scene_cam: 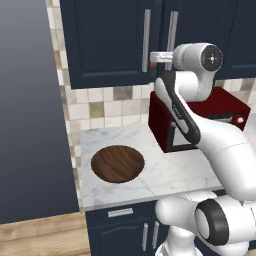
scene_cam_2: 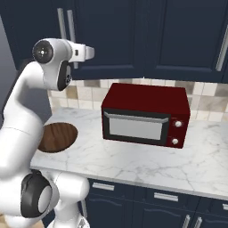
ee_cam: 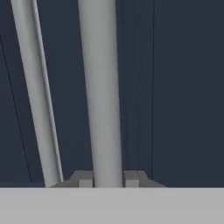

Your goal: Open the cabinet. Pick the peach and orange from the cabinet and place them into the bowl. Then close the cabinet.

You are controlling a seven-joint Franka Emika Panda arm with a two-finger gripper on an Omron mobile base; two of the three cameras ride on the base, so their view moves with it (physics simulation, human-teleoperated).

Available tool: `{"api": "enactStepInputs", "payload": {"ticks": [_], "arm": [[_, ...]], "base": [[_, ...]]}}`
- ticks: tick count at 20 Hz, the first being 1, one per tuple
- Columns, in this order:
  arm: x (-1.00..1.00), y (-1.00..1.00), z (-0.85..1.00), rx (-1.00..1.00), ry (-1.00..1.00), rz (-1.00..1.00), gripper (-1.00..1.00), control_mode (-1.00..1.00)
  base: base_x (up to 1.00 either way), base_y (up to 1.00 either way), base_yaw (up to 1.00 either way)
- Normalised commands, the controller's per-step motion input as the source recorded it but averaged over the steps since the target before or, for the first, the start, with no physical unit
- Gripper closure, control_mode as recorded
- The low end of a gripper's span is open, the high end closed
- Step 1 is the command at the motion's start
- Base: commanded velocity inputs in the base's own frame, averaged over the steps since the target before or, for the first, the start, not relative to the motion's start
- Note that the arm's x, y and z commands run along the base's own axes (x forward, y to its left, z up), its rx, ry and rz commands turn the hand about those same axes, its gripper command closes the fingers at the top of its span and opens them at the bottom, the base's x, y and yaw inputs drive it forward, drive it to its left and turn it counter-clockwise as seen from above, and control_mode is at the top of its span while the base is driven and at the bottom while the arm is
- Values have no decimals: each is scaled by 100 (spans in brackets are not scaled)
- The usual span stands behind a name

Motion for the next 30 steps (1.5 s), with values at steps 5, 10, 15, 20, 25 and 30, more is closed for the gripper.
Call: {"api": "enactStepInputs", "payload": {"ticks": [5, 10, 15, 20, 25, 30], "arm": [[-57, -33, 10, 0, 0, 3, 100, -100], [-66, -44, 5, 0, 0, 10, 100, -100], [-56, -41, 7, 0, 0, 16, 100, -100], [-64, -39, 7, 0, 0, 15, 100, -100], [-70, -29, 12, 0, 0, 7, 100, -100], [-69, -21, 11, 0, 0, 2, 100, -100]], "base": [[0, 0, 0], [0, 0, 0], [0, 0, 0], [0, 0, 0], [0, 0, 0], [0, 0, 0]]}}
